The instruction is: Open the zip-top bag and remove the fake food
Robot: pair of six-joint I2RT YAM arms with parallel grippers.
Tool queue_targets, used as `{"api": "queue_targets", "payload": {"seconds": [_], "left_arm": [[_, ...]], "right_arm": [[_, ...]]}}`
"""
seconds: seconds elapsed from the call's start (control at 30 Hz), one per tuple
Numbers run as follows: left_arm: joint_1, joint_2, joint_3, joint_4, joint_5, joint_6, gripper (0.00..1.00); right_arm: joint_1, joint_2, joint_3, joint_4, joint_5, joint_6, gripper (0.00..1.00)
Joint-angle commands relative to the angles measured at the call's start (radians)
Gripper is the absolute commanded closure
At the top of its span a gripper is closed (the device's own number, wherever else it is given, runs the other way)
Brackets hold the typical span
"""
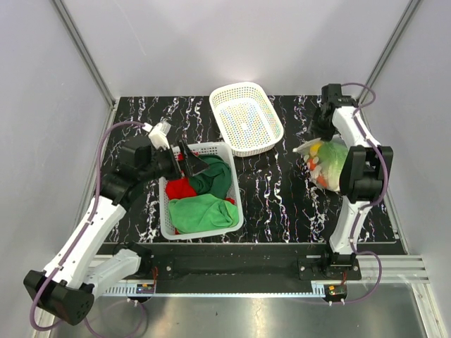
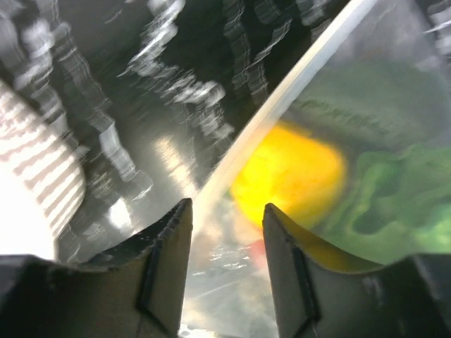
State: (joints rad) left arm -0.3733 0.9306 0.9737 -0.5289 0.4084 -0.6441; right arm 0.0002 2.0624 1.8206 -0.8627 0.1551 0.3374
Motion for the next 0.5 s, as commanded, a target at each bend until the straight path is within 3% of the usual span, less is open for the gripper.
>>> {"api": "queue_targets", "payload": {"seconds": [0.0,0.1,0.47], "left_arm": [[-0.062,0.031,0.013,0.153,0.047,-0.086,0.04],[-0.143,0.082,0.011,0.223,0.020,-0.124,0.04],[-0.397,0.473,0.212,0.417,-0.005,-0.172,0.06]], "right_arm": [[0.006,-0.131,-0.142,0.143,-0.308,0.048,0.51],[0.006,-0.194,-0.253,0.200,-0.466,0.064,0.52],[0.004,-0.439,-0.582,0.249,-0.742,0.187,0.52]]}}
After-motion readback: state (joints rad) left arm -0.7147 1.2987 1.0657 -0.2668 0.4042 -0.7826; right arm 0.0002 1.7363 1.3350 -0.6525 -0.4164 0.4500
